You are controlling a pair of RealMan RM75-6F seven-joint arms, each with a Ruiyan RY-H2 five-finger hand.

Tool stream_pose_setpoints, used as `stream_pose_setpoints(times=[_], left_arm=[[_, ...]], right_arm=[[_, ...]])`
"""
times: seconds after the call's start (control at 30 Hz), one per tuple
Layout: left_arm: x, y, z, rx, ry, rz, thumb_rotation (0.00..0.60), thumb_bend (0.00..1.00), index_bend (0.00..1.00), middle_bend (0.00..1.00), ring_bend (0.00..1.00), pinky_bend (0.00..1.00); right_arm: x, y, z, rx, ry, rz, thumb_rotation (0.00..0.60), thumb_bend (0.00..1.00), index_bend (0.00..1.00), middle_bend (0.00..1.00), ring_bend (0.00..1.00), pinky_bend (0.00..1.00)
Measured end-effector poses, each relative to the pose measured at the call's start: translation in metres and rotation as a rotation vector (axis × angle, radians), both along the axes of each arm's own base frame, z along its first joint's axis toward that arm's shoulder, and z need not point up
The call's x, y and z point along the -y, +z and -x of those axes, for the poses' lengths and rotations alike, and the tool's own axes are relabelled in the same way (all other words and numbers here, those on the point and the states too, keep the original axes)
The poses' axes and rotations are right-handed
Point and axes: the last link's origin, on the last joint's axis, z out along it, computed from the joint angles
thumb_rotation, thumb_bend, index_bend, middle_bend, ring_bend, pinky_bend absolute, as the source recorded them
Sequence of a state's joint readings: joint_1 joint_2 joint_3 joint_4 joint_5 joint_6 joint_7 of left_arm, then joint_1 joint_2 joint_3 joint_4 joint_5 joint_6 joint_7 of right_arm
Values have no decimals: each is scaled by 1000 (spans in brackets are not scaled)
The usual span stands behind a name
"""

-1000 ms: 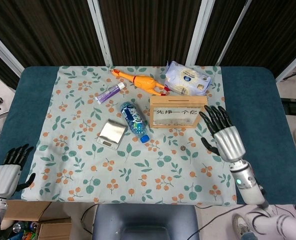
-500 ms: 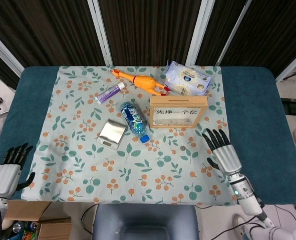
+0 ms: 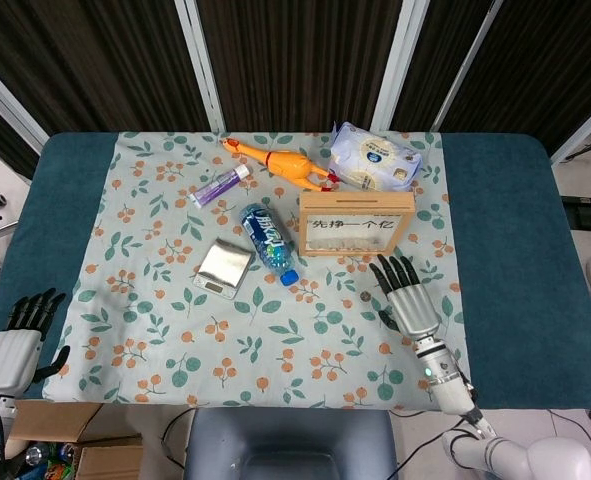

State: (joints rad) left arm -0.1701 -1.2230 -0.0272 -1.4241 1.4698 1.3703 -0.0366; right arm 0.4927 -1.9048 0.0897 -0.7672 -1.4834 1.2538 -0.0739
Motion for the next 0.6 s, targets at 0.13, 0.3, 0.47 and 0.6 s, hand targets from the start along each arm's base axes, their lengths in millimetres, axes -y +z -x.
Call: stream_pose_setpoints(times=[0.13,0.3,0.47,0.6], left_arm=[[-1,-2,1,9,5,6,600,374,0,0,0,0],[-2,-5,4,12,16,19,600,373,0,0,0,0],[-3,-5,6,18,20,24,600,373,0,0,0,0],[-3,-5,7,22,27,25,600,374,0,0,0,0]], right_arm=[[5,-5,-2,-7,-6,0,600,403,413,42,0,0],[7,-9,-1,-15,-12,-1,600,403,454,43,0,0],[6,-16,-3,3,-14,-16,600,402,484,50,0,0],[5,-21,-4,15,-18,-31,600,401,498,55,0,0]])
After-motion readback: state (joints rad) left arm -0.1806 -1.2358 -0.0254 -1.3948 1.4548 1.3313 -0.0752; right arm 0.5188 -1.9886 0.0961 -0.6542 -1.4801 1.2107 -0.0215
